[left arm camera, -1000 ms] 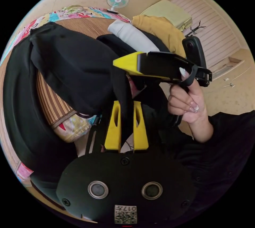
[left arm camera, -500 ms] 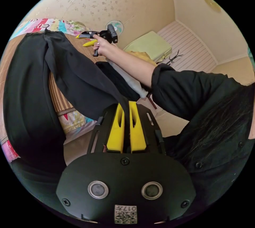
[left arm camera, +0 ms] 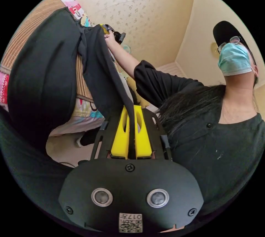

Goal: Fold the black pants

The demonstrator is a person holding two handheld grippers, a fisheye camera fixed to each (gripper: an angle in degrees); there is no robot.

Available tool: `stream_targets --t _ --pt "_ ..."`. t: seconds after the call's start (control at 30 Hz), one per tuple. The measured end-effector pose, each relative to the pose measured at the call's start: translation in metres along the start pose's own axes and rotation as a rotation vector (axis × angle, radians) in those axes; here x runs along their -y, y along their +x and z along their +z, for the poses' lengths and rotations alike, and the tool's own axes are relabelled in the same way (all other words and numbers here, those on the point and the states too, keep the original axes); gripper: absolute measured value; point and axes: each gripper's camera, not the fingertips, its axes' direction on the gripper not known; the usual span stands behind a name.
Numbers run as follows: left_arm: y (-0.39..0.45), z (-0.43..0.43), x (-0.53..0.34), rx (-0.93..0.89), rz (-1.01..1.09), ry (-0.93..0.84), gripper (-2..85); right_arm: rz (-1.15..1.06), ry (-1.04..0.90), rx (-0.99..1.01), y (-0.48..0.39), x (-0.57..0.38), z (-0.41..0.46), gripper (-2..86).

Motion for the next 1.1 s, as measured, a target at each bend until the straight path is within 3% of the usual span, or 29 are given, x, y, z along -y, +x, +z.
stream_targets --t 0.13,0.2,0.3,0.4,0.57,0.73,0.9,1.0,1.1 --pt "-0.008 -0.033 -0.026 0.076 -0.093 0.062 1.6 -0.067 -0.078 0.075 -0.079 -0.006 0.073 6.4" --pt "-0.014 -0.052 -0.042 0.207 -0.194 0.087 4.7 -0.028 -0.210 0.077 -0.091 -0.024 0.125 8.6" --pt "-0.004 -0.083 -0.052 0.470 -0.246 0.127 12.9 -0.027 -0.237 0.093 -0.102 -0.061 0.128 11.5" --pt "0.016 -0.102 -0.041 0.686 -0.132 0.180 13.4 -0.143 -0.264 0.107 -0.118 -0.121 0.084 12.6" --pt "0.001 -0.080 0.039 0.767 0.059 0.094 13.2 -0.146 -0.220 -0.139 -0.111 -0.251 -0.010 13.6" --pt "-0.053 -0.010 0.113 0.839 0.040 -0.094 14.1 0.001 -0.305 -0.101 -0.102 -0.343 -0.024 14.0" --pt "-0.037 0.062 0.100 0.873 0.092 -0.108 8.0 -0.354 -0.396 -0.397 -0.166 -0.368 -0.027 4.9" --pt "-0.030 0.090 0.071 0.763 0.088 -0.133 6.4 -0.357 -0.428 -0.498 -0.160 -0.379 -0.049 3.3" --pt "-0.026 0.087 0.042 0.740 0.028 -0.064 7.7 -0.268 -0.443 -0.452 -0.142 -0.382 -0.074 3.4"
